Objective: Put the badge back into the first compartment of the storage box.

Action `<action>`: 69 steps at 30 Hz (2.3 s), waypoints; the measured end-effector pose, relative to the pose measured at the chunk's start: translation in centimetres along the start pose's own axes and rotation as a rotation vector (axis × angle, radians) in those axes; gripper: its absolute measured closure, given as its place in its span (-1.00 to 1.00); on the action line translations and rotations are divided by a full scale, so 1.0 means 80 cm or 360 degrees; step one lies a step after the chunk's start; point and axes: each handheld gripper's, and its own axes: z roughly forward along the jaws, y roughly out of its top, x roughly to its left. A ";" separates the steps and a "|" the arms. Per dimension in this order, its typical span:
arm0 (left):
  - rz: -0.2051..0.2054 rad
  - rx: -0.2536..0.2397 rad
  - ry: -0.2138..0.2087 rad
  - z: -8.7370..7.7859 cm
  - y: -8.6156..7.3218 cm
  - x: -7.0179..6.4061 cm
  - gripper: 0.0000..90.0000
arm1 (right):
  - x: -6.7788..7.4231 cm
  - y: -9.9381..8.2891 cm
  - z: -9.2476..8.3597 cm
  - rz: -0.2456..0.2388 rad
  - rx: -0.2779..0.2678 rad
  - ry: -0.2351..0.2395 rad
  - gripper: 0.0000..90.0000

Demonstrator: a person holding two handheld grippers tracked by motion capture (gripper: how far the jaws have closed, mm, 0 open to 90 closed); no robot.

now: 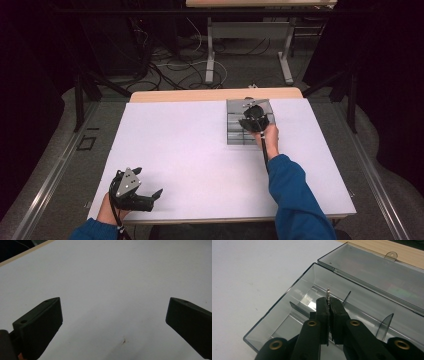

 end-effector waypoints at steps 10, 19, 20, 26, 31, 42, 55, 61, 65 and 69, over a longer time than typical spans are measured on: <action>-0.0007 -0.0005 0.0002 0.000 0.000 0.000 -0.98 | 0.005 -0.002 0.011 -0.0013 0.0036 -0.0002 0.91; 0.0000 -0.0007 0.0005 -0.001 0.000 0.000 -0.98 | 0.004 0.000 -0.002 0.0009 0.0022 0.0035 0.56; -0.0001 -0.0007 0.0005 -0.001 0.000 0.000 -0.98 | 0.004 0.000 -0.002 0.0009 0.0022 0.0035 0.56; 0.0022 -0.0005 0.0022 -0.001 0.000 0.001 -0.98 | 0.003 -0.003 -0.022 0.0009 0.0017 0.0151 0.04; 0.0026 -0.0001 0.0023 0.000 0.001 0.001 -0.98 | 0.005 -0.017 -0.041 0.0000 0.0007 0.0263 -0.45; 0.0017 -0.0002 0.0010 -0.001 0.001 0.001 -0.98 | 0.015 -0.050 -0.076 -0.0109 -0.0038 0.0404 -1.00; 0.0003 -0.0010 -0.0005 -0.001 0.001 0.000 -0.98 | 0.030 -0.095 -0.141 -0.0202 -0.0082 0.0430 -1.00; 0.0000 -0.0013 -0.0005 -0.001 0.001 0.000 -0.98 | 0.034 -0.118 -0.163 -0.0214 -0.0088 0.0421 -1.00; 0.0002 -0.0012 -0.0005 -0.001 0.001 0.000 -0.98 | 0.036 -0.129 -0.171 -0.0233 -0.0074 0.0422 -1.00; 0.0002 -0.0011 -0.0004 -0.001 0.001 0.000 -0.98 | 0.038 -0.144 -0.178 -0.0241 -0.0065 0.0415 -1.00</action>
